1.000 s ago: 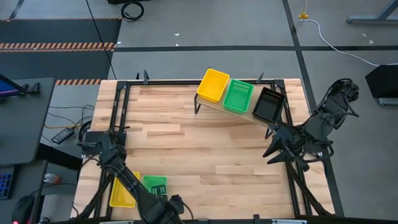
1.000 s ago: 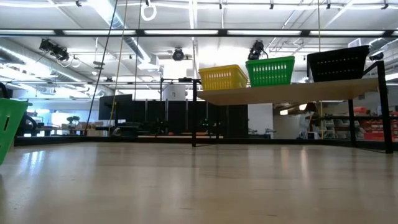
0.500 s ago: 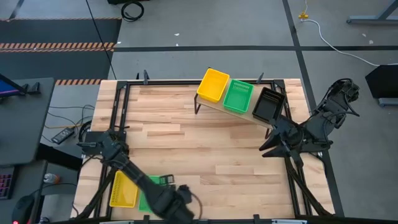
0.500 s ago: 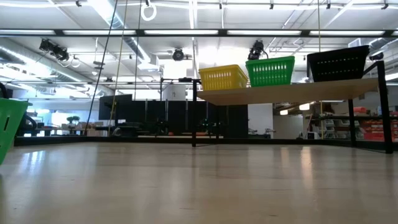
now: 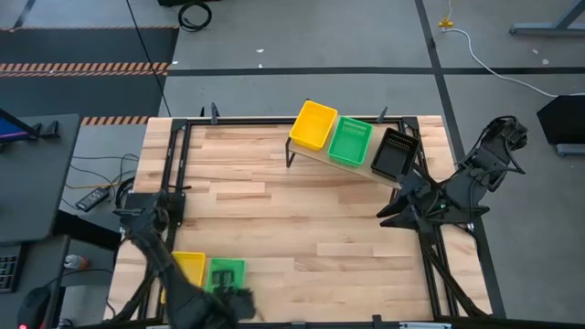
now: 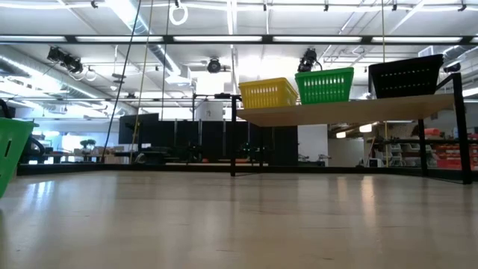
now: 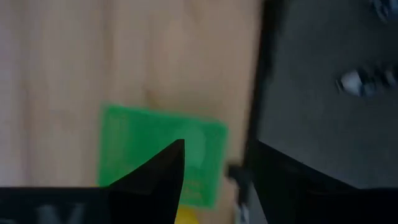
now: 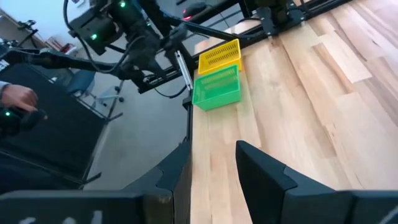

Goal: Stack baskets on shelf by color
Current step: Stack the green bin on the green bin

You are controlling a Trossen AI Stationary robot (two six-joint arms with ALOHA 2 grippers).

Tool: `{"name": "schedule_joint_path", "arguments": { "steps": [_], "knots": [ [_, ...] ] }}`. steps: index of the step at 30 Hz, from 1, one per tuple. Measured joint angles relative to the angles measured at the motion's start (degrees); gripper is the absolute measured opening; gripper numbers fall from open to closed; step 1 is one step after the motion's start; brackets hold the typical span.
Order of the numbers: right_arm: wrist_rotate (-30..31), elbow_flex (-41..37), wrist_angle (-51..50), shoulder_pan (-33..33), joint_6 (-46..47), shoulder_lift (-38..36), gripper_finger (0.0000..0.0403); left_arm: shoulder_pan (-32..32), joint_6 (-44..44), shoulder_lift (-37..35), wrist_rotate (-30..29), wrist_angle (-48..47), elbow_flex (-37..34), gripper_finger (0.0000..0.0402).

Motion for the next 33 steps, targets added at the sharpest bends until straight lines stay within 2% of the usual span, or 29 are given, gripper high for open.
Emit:
{"name": "schedule_joint_path", "arguments": {
  "steps": [4,11,17,21,26,33],
  "knots": [
    [0.0,0.0,0.0,0.0,0.7,0.5,0.0130,-4.2,-2.9,0.9,6.2,-0.5,-0.1,0.0177],
    [0.0,0.0,0.0,0.0,0.6,0.7,0.0130,-8.7,-13.9,0.8,6.7,-0.7,-0.2,0.0172],
    [-0.9,0.0,0.0,0.0,-0.7,0.6,0.0130,-8.7,-24.8,0.7,8.5,-0.6,-5.7,0.0177],
    [-1.6,0.0,0.0,0.0,-1.6,0.6,0.0130,-7.0,-29.1,0.8,9.9,3.1,-10.1,0.0195],
    [-3.7,0.0,0.0,0.0,-2.5,0.6,0.0130,-3.4,-30.0,0.8,10.3,9.1,-15.3,0.0217],
    [-7.1,0.0,-0.6,0.0,-3.5,0.6,0.0130,-0.3,-26.0,0.8,11.8,16.7,-20.9,0.0234]
  ]
}}
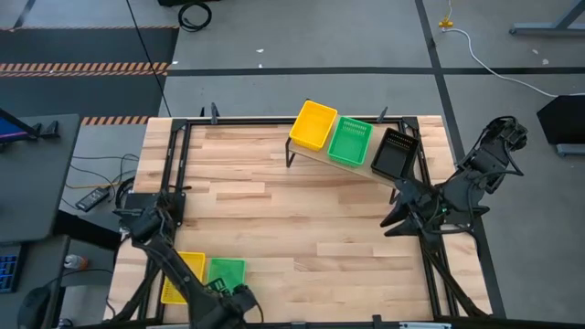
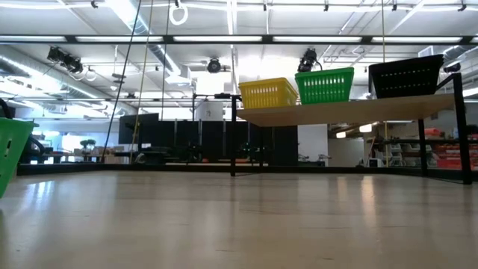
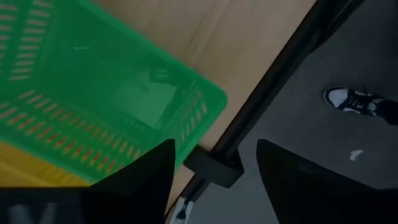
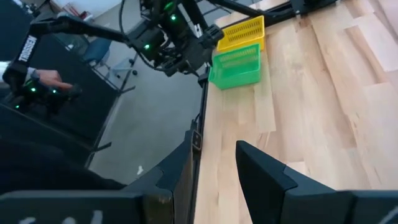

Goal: Stack baskets on shelf by color
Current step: Stack the green bin on the green bin

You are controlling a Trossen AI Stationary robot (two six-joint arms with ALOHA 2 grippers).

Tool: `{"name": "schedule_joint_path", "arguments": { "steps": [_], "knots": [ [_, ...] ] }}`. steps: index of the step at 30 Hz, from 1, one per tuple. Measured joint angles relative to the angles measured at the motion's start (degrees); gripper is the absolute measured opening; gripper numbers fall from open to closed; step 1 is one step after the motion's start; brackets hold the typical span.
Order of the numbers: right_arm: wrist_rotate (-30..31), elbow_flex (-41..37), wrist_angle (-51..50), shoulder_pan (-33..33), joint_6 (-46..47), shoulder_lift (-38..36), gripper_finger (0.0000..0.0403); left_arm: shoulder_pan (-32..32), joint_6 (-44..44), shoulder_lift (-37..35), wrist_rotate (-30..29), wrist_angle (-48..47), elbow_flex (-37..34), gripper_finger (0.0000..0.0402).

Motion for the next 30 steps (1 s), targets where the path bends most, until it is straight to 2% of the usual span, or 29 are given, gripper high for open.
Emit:
{"name": "schedule_joint_path", "arguments": {
  "steps": [7,13,17,22,26,30],
  "knots": [
    [-0.1,0.0,-1.8,0.2,0.0,0.0,0.0130,0.5,5.4,0.0,5.9,6.0,-6.8,0.0234],
    [-0.1,0.0,-2.0,0.2,0.6,0.0,0.0130,0.5,11.7,0.0,5.7,7.1,-10.9,0.0234],
    [-0.1,0.0,-2.9,0.2,2.1,0.0,0.0130,1.6,18.1,0.0,4.3,8.3,-12.2,0.0218],
    [-0.2,0.0,-3.3,0.2,4.4,0.0,0.0130,4.4,24.4,0.0,-1.9,9.0,-12.1,0.0160],
    [-0.4,0.0,-3.4,0.2,5.6,0.0,0.0130,8.1,29.7,0.0,-5.0,12.1,-12.1,0.0088],
    [-1.6,0.0,-5.1,0.2,6.7,-0.5,0.0130,12.4,37.2,0.0,-5.6,17.1,-12.1,0.0016]
  ]
}}
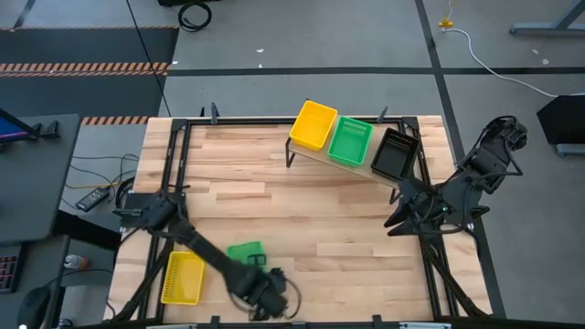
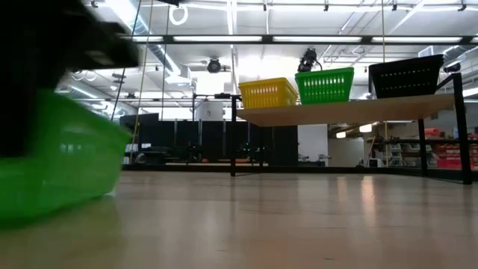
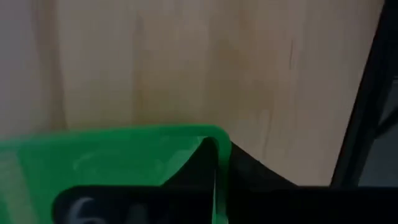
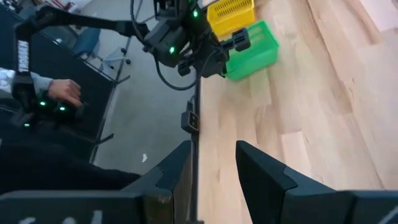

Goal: Stack baskets on shelf by color
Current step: Stack the green bin on the green bin

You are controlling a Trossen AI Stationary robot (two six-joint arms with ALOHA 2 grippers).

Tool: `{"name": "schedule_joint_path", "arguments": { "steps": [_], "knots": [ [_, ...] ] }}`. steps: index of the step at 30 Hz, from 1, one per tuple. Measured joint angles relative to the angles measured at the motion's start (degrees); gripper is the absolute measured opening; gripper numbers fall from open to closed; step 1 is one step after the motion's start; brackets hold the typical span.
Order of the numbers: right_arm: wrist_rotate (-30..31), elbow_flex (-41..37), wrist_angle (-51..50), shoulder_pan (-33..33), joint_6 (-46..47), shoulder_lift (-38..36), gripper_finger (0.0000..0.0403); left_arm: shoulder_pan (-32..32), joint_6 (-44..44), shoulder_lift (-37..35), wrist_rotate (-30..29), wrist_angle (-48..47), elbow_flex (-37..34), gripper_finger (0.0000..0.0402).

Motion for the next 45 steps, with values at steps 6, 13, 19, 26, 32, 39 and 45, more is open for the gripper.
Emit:
{"name": "schedule_joint_path", "arguments": {
  "steps": [6,13,19,26,32,39,45],
  "knots": [
    [0.2,0.0,-4.5,-0.2,0.0,-0.7,0.0130,6.9,13.4,-0.1,0.6,6.1,1.1,0.0014],
    [0.5,0.0,-9.9,-1.4,3.5,-0.2,0.0130,14.8,27.6,0.0,2.1,11.7,5.5,0.0011],
    [0.7,0.0,-11.5,-1.5,4.5,0.7,0.0130,20.0,30.3,0.1,2.1,12.3,10.4,0.0038],
    [2.0,0.0,-11.4,-1.5,4.0,4.0,0.0130,22.5,32.7,0.1,2.2,12.4,12.5,0.0079],
    [2.0,0.0,-11.1,-1.5,3.4,7.6,0.0131,22.4,30.9,0.0,4.5,11.2,12.6,0.0140],
    [3.1,0.0,-3.5,-1.5,0.7,12.8,0.0150,22.1,25.2,-4.5,3.4,-0.6,12.6,0.0190],
    [6.4,0.0,1.7,-2.4,-3.5,20.0,0.0200,20.6,27.5,-10.9,-2.9,-10.8,12.6,0.0182]
  ]
}}
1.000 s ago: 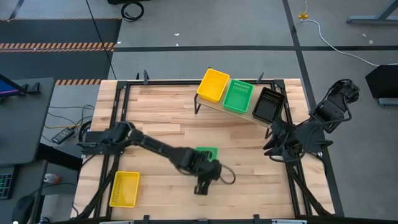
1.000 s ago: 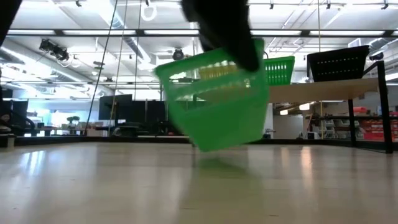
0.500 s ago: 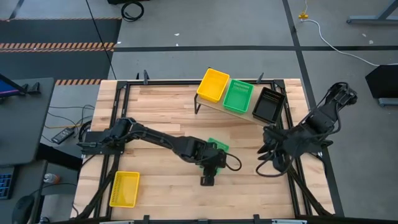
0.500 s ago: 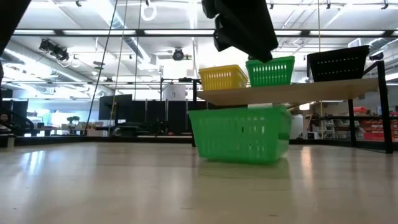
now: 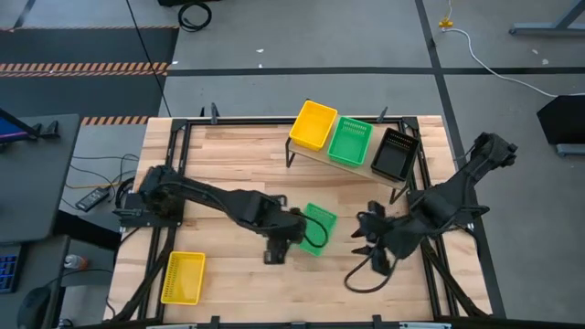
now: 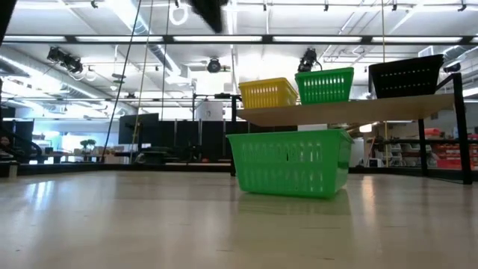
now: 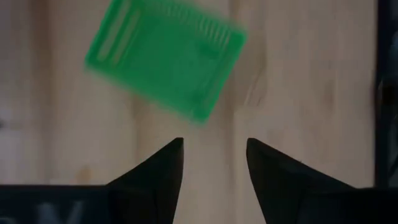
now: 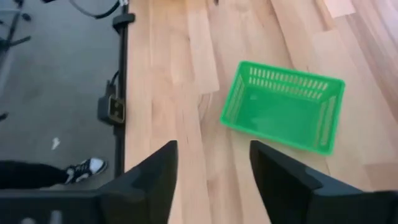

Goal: Stack baskets on shelf by color
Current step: Stack the green bin on the green bin

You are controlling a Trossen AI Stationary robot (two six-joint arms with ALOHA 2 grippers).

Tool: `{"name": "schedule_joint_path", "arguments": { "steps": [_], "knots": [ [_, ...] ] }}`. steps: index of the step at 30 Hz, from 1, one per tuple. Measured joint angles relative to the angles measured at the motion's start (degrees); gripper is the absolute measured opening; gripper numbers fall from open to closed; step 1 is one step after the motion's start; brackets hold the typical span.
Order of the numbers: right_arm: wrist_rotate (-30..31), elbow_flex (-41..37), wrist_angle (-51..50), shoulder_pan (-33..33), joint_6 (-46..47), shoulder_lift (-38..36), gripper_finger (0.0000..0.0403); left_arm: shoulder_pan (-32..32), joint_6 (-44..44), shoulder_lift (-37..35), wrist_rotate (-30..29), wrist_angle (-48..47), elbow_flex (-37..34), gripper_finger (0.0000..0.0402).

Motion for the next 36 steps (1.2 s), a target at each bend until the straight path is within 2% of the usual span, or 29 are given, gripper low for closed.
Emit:
{"name": "schedule_joint_path", "arguments": {
  "steps": [4,9,13,20,28,36],
  "knots": [
    [1.6,0.0,5.4,-1.9,-0.1,5.2,0.0246,0.5,0.1,-5.6,-2.8,-6.4,-2.0,0.0173],
    [0.5,0.0,14.3,-5.4,0.3,12.0,0.0293,1.3,-3.3,-14.7,-3.9,-3.9,-5.0,0.0172],
    [-0.7,0.0,20.1,-7.7,-0.1,18.6,0.0308,1.2,-5.7,-19.2,-5.8,-1.8,-6.0,0.0172],
    [-3.4,0.0,24.1,-10.9,1.6,27.8,0.0295,-0.4,-9.7,-20.9,-6.2,-1.6,-6.0,0.0172],
    [-4.0,0.0,25.0,-12.8,2.9,32.9,0.0265,-5.2,-16.7,-20.8,-7.2,-1.4,-6.0,0.0172],
    [-7.5,0.0,24.6,-13.1,2.0,36.7,0.0219,-8.4,-28.5,-20.9,-8.8,-1.0,-6.0,0.0172]
  ]
}}
